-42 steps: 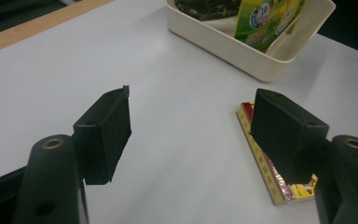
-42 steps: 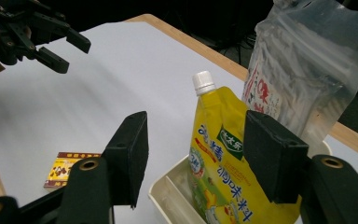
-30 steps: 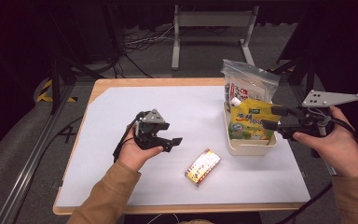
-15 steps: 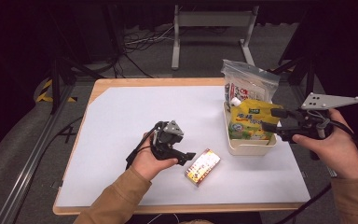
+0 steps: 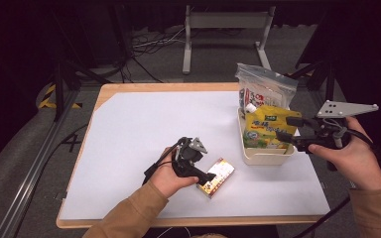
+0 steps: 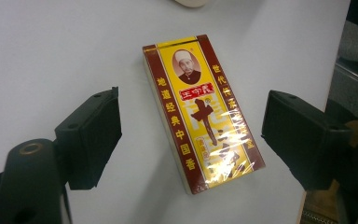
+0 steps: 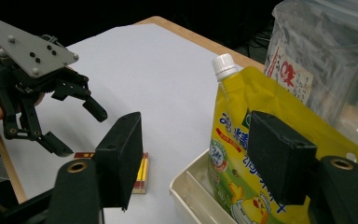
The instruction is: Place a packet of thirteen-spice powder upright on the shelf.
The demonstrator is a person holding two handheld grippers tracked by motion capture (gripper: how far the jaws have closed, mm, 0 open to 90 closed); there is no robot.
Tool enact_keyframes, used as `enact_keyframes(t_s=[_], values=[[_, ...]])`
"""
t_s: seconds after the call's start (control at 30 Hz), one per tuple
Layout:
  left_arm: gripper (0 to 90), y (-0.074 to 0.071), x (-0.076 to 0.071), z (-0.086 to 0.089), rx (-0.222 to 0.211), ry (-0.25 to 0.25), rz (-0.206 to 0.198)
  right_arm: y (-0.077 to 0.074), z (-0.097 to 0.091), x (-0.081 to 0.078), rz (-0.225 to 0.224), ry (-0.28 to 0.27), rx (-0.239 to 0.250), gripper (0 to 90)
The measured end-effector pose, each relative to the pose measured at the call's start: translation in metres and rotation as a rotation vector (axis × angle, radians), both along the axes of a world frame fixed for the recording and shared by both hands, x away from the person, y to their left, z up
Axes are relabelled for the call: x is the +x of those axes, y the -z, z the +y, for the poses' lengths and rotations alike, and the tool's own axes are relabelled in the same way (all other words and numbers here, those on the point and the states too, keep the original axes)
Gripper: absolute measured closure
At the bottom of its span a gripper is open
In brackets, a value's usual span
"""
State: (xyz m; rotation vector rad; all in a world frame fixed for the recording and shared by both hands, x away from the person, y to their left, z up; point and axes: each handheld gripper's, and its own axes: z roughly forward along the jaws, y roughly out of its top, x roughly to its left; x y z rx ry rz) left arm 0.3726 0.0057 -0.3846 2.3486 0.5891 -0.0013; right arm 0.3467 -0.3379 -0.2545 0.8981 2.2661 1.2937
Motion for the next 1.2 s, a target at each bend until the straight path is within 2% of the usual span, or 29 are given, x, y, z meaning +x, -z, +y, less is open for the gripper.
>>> enact_keyframes(t_s=[0.17,0.33,0.5,0.63,0.8,1.03,1.2], values=[[18.3,0.009,0.002,-0.005,0.023,0.022,0.036,0.001,0.000,0.000,0.002,-0.001,-0.005,36.3],[17.0,0.017,0.000,-0.013,0.038,0.043,0.054,0.003,0.002,0.001,0.007,-0.004,-0.007,35.9],[15.9,0.021,-0.002,-0.018,0.061,0.057,0.056,0.005,0.003,0.002,0.012,-0.006,-0.008,35.6],[15.0,0.027,-0.001,-0.023,0.108,0.065,0.056,0.005,0.004,0.002,0.013,-0.010,-0.009,35.3],[14.2,0.035,0.001,-0.026,0.119,0.047,0.073,0.008,0.004,0.003,0.017,-0.008,-0.009,34.5],[13.0,0.041,-0.002,-0.031,0.149,0.049,0.082,0.011,0.005,0.004,0.026,0.000,-0.011,33.0],[12.8,0.046,-0.005,-0.035,0.178,0.050,0.066,0.015,0.006,0.004,0.032,0.002,0.005,32.0]])
